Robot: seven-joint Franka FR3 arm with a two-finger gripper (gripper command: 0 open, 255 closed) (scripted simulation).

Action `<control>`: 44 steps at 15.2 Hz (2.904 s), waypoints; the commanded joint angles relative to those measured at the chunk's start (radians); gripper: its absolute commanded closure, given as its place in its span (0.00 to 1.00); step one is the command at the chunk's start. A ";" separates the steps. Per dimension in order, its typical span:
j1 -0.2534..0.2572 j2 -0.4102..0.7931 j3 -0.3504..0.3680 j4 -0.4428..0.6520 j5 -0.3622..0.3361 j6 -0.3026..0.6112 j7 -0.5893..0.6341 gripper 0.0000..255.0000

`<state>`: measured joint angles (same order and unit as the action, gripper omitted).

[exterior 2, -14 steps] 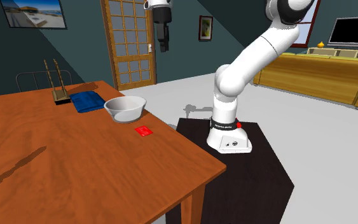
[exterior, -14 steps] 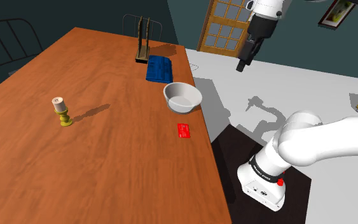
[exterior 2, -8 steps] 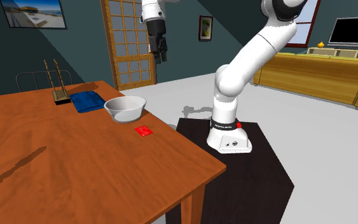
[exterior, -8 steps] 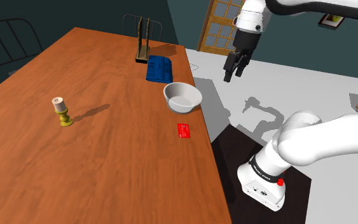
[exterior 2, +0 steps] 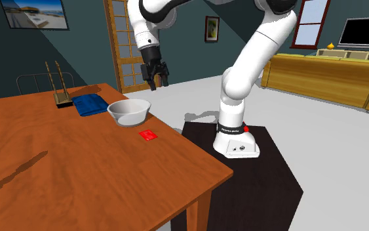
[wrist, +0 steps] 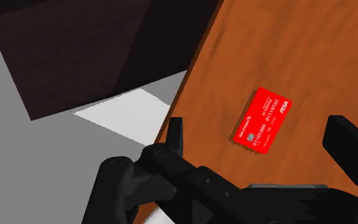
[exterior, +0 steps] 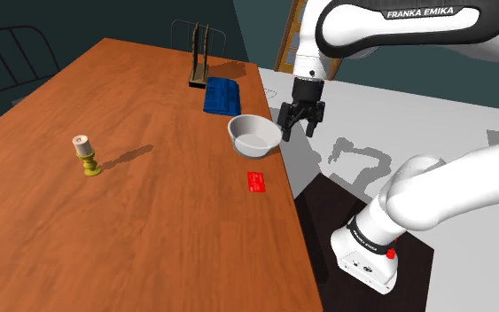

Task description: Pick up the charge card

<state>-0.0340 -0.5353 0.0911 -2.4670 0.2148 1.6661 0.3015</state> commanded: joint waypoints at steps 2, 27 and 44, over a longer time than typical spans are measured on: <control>-0.002 0.087 0.023 -0.025 0.062 0.068 0.084 0.00; 0.023 0.533 0.082 -0.055 0.314 0.413 0.250 1.00; 0.016 0.397 0.072 -0.020 0.287 0.252 0.314 1.00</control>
<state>-0.0176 -0.1267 0.1644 -2.4908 0.5043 1.9323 0.6103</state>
